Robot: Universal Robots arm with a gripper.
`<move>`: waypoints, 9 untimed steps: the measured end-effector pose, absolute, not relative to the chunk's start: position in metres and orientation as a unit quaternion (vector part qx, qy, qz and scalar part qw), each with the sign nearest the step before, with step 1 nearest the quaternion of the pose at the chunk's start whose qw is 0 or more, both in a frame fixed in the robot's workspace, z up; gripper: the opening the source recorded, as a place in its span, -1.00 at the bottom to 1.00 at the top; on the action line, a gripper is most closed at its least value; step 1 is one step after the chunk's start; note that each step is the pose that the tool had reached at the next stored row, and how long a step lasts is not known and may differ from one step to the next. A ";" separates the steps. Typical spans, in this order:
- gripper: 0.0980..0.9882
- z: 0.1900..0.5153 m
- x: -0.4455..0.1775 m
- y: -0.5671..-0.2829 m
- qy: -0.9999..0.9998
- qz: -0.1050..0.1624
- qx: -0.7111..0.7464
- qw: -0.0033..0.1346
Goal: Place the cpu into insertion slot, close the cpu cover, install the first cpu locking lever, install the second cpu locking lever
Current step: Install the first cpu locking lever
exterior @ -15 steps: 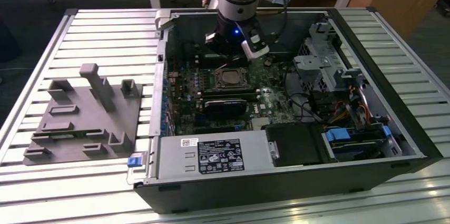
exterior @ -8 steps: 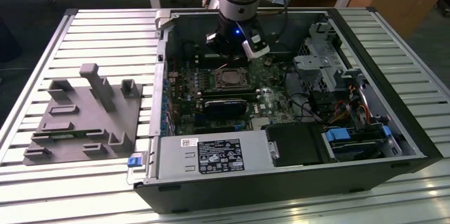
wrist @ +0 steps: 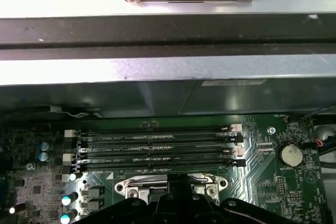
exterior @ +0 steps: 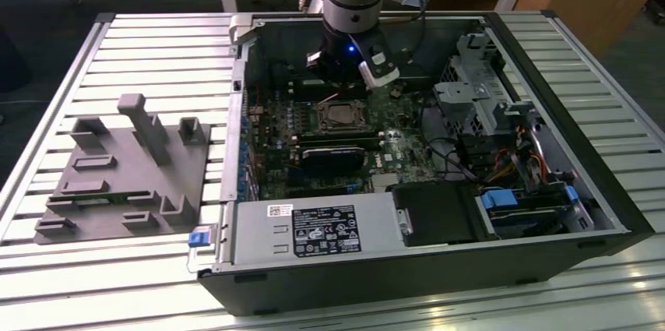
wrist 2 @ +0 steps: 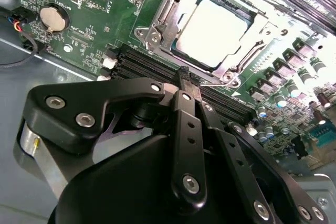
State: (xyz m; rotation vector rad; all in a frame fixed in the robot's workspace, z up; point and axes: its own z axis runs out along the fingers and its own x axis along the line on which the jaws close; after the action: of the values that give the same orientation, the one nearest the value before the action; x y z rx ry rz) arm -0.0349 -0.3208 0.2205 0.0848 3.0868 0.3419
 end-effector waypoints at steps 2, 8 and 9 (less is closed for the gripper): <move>-0.98 0.220 -0.035 -0.321 0.993 0.110 0.027 0.018; -0.98 0.219 -0.037 -0.318 0.993 0.110 0.027 0.020; -0.98 0.219 -0.038 -0.318 0.993 0.110 0.027 0.021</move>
State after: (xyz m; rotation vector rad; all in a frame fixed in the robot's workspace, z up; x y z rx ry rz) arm -0.0378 -0.3181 0.2187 0.0832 3.0788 0.3412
